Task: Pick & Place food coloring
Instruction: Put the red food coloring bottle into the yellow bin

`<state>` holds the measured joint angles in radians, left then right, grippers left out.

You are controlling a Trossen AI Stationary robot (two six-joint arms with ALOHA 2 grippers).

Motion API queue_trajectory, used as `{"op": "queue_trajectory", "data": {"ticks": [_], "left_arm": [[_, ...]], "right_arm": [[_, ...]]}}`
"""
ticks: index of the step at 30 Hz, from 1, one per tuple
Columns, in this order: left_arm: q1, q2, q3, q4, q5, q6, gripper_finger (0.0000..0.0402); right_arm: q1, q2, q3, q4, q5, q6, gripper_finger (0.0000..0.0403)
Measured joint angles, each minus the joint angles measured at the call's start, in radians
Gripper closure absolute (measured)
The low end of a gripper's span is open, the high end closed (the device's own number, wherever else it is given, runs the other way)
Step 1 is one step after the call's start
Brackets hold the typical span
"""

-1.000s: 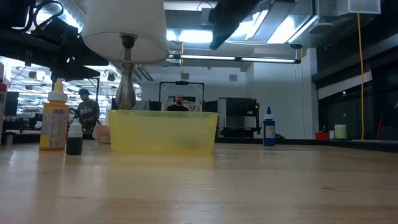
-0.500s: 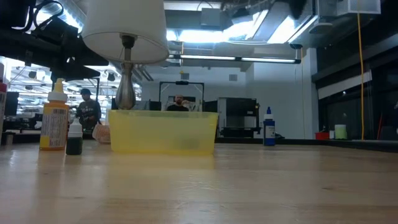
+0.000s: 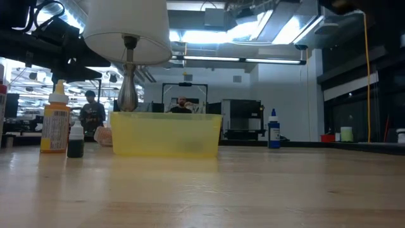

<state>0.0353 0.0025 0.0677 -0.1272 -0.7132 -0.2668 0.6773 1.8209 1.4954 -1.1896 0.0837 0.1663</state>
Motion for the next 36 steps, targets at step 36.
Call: {"op": "queue_trajectory", "data": {"ticks": [36], "left_arm": [[0.000, 0.000, 0.000, 0.000, 0.000, 0.000, 0.0089]], "right_arm": [[0.072, 0.002, -0.315, 0.303, -0.105, 0.115, 0.0242]]}}
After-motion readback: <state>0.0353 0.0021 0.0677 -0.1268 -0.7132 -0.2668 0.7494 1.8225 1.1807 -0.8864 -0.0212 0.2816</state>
